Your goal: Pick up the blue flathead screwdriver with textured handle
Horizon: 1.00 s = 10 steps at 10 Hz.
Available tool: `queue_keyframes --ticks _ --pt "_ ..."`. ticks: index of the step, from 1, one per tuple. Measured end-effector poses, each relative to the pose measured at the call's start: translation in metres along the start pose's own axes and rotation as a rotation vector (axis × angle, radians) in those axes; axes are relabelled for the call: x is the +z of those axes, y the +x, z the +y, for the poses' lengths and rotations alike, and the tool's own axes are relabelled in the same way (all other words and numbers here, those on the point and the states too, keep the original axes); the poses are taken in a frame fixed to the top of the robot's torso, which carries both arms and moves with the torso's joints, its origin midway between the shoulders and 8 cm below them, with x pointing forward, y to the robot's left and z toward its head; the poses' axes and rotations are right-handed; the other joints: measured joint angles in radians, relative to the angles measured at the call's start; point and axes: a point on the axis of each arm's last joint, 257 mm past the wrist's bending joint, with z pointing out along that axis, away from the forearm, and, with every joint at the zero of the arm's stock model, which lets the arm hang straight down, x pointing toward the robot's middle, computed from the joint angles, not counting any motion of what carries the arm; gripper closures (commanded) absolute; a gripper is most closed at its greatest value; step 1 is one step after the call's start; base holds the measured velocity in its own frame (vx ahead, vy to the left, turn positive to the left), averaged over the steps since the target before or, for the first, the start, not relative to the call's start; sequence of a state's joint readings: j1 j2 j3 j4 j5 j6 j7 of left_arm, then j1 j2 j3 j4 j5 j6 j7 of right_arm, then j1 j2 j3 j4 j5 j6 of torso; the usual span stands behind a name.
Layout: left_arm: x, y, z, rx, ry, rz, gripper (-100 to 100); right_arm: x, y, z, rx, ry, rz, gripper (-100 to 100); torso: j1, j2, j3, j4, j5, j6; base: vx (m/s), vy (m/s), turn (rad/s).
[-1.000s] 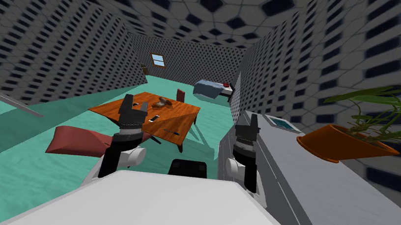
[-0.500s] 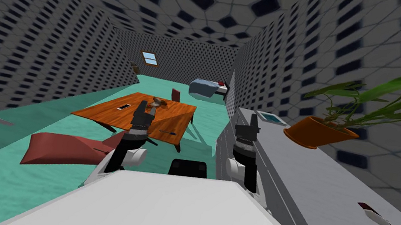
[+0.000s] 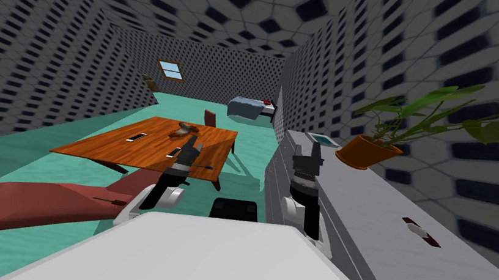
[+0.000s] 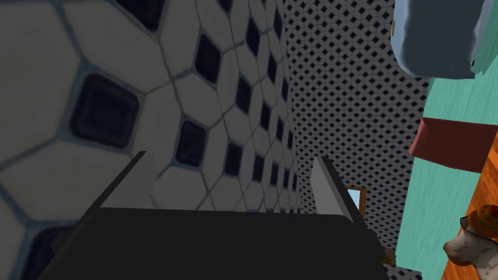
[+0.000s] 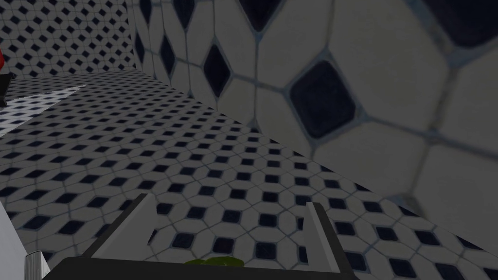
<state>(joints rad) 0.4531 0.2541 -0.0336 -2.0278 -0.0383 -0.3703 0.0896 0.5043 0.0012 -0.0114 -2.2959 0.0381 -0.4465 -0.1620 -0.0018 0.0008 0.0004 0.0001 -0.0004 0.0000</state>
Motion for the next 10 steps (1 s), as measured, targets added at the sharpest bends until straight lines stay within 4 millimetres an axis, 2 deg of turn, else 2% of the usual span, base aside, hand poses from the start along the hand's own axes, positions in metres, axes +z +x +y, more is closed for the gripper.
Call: queue_keyframes --ticks 1,4,10 --pt "-0.003 0.008 0.014 -0.011 -0.043 0.024 -100 0.0 0.0 0.0 0.0 0.0 0.0 0 0.0 0.0 0.0 0.0 0.0 0.0 0.002 -0.022 -0.063" --pt "-0.01 0.01 0.054 -0.029 -0.13 0.053 -100 0.0 0.0 0.0 0.0 0.0 0.0 0 0.001 -0.001 -0.001 0.0 0.0 0.0 0.01 -0.016 -0.109" --pt "-0.039 0.018 0.122 -0.064 -0.31 0.099 -100 0.0 0.0 0.0 0.0 0.0 0.0 0 0.002 -0.002 -0.001 0.0 0.0 0.0 0.017 -0.013 -0.094"
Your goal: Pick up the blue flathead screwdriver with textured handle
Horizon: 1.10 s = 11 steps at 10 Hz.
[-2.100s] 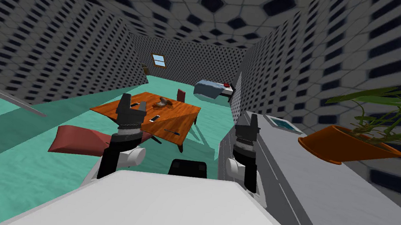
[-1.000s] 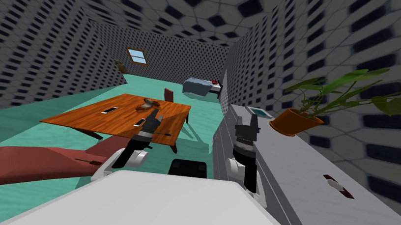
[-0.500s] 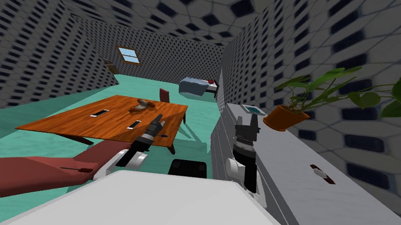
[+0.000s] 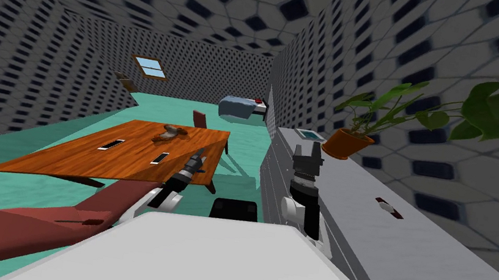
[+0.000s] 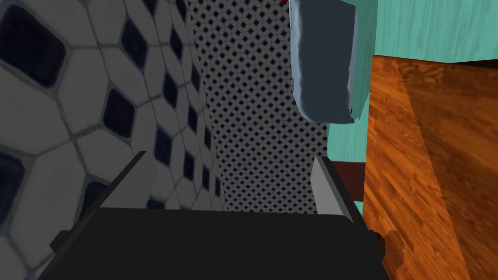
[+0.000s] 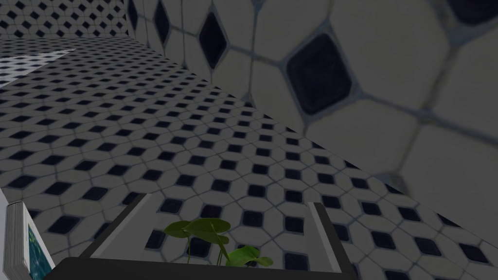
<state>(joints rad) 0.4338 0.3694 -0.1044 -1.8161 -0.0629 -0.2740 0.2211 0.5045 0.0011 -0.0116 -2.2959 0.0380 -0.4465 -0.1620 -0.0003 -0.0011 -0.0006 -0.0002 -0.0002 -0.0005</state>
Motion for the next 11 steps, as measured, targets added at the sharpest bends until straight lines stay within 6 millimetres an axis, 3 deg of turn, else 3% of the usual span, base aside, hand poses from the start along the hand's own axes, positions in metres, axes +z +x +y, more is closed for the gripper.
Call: queue_keyframes --ticks 5,10,11 --pt "-0.017 -0.007 0.084 -0.051 -0.217 0.018 -100 0.0 0.0 0.0 0.0 0.0 0.0 0 0.0 -0.003 -0.002 -0.001 0.0 0.0 0.049 -0.008 -0.113" --pt "-0.037 -0.019 0.142 -0.089 -0.37 0.001 -100 0.0 0.0 0.0 0.0 0.0 0.0 0 0.0 -0.001 0.0 0.0 0.0 0.0 0.043 -0.003 -0.083" --pt "-0.051 -0.019 0.161 -0.107 -0.421 -0.008 -100 0.0 0.0 0.0 0.0 0.0 0.0 0 0.0 -0.003 -0.002 -0.001 0.0 0.0 0.07 0.009 -0.041"
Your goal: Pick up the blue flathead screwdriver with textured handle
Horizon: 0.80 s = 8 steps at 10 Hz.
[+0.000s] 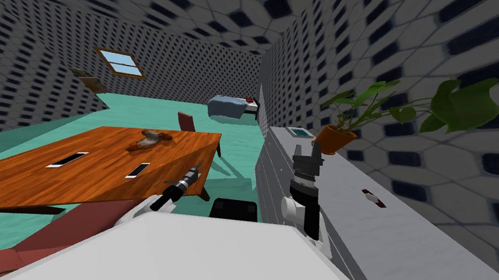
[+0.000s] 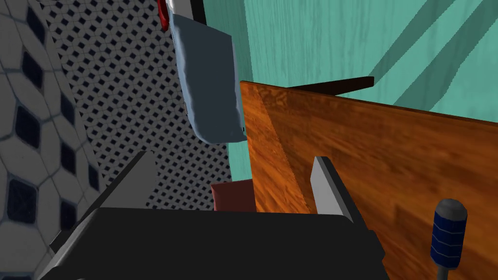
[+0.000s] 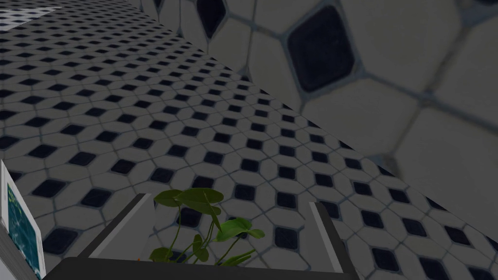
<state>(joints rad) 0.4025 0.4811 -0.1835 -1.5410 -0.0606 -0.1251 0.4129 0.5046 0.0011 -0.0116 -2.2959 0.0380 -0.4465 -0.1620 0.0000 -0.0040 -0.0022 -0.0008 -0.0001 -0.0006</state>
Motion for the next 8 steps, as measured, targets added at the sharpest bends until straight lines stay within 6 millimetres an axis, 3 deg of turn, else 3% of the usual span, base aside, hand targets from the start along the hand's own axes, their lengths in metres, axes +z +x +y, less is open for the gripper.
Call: queue_keyframes --ticks 3,6,8 --pt "-0.005 -0.016 0.043 -0.034 -0.103 -0.027 -100 0.0 0.0 0.0 0.0 0.0 0.0 0 0.001 0.001 0.0 0.0 0.0 0.0 0.063 0.012 -0.062" --pt "-0.021 -0.039 0.102 -0.085 -0.25 -0.078 -100 0.0 0.0 0.0 0.0 0.0 0.0 0 0.002 -0.003 -0.002 -0.001 0.0 0.0 0.102 0.02 -0.08" --pt "-0.031 -0.051 0.13 -0.12 -0.325 -0.115 -100 0.0 0.0 0.0 0.0 0.0 0.0 0 0.001 -0.001 -0.001 0.0 0.0 0.0 0.07 0.009 -0.043"
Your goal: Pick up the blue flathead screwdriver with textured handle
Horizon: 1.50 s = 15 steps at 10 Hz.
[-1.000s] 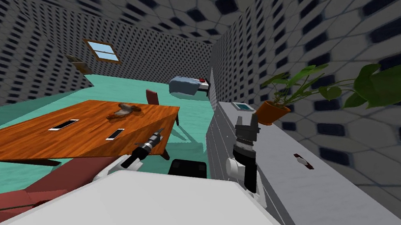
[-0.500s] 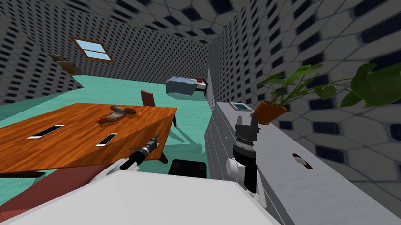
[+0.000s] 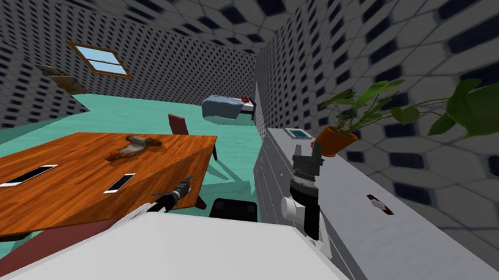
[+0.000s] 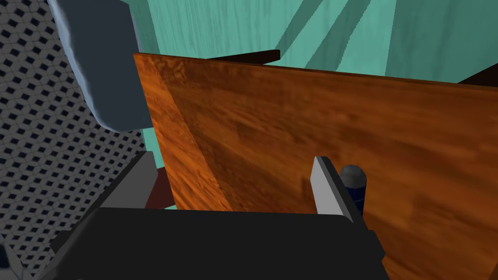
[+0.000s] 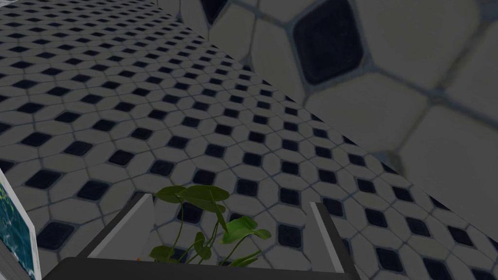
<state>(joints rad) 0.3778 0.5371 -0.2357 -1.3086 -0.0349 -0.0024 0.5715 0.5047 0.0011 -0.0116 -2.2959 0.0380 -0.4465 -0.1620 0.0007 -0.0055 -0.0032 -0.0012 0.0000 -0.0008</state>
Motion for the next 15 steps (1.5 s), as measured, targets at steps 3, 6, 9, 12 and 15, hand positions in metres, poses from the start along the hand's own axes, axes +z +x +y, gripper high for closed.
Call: queue_keyframes --ticks 3,6,9,12,15 --pt "-0.01 -0.025 0.047 -0.052 -0.101 -0.054 -100 0.0 0.0 0.0 0.0 0.0 0.0 0 0.001 0.0 0.0 0.0 0.0 0.0 0.084 0.027 -0.043" --pt "-0.016 -0.052 0.088 -0.109 -0.203 -0.12 -100 0.0 0.0 0.0 0.0 0.0 0.0 0 0.001 -0.001 0.0 0.0 0.0 0.0 0.108 0.028 -0.056" --pt "-0.034 -0.078 0.136 -0.176 -0.31 -0.202 -100 0.0 0.0 0.0 0.0 0.0 0.0 0 0.002 0.0 0.0 0.0 0.0 0.0 0.091 0.039 -0.019" --pt "-0.053 -0.1 0.175 -0.235 -0.394 -0.273 -100 0.0 0.0 0.0 0.0 0.0 0.0 0 0.001 0.0 0.0 0.0 0.0 0.0 0.092 0.035 -0.023" --pt "-0.076 -0.114 0.21 -0.293 -0.47 -0.338 -100 0.0 0.0 0.0 0.0 0.0 0.0 0 0.002 0.0 0.0 0.0 0.0 0.0 0.075 0.037 -0.014"
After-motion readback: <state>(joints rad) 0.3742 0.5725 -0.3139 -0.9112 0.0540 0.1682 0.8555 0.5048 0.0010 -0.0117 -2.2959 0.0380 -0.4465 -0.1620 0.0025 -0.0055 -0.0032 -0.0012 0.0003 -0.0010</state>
